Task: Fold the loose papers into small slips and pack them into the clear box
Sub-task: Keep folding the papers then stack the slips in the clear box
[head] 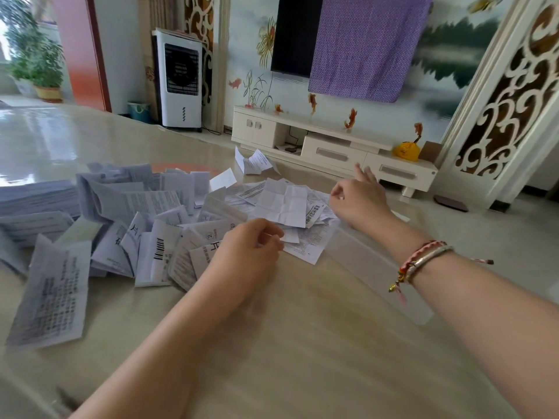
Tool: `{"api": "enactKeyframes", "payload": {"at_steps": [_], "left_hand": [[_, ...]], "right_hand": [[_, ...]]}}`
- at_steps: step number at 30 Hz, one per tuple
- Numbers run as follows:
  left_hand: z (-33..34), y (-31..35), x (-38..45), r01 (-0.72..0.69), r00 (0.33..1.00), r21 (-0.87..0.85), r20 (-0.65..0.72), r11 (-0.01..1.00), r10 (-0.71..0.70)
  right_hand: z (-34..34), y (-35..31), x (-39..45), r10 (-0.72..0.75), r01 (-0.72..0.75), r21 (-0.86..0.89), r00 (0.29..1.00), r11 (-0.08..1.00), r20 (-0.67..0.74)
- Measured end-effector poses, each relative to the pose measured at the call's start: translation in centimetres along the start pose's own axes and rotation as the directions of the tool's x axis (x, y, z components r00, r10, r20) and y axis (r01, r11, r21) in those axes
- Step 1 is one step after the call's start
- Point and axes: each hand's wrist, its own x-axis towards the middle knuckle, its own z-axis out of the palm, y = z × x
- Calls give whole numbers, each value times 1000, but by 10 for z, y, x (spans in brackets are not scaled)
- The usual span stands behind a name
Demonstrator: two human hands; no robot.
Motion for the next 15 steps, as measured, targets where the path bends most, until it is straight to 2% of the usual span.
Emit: {"api": "enactKeyframes", "payload": {"at_steps": [2,5,7,11,13,15], "left_hand": [[-3,0,-2,7,1000,-44,-16,999,-8],[-7,0,-4,12,1000,-47,-25,999,-13],[-9,-1,-6,6,1000,-47,-26,999,-7],[-11,-2,-10,-25,999,-48,20,999,26],[-12,-2,-12,-53,998,-43,41,998,55],[-13,-2,-14,-80,995,-26,61,996,82]], "right_hand": [[1,-16,-3,-154,151,87,988,985,23],[2,-36,-12,-304,254,215,920,943,246],[7,-44,-16,-342,321,116,887,940,310],[22,-53,-12,-313,402,-233,887,886,340],[25,-56,-9,-299,386,-293,906,875,300],[23,-57,-10,-294,353,-273,927,895,235]]}}
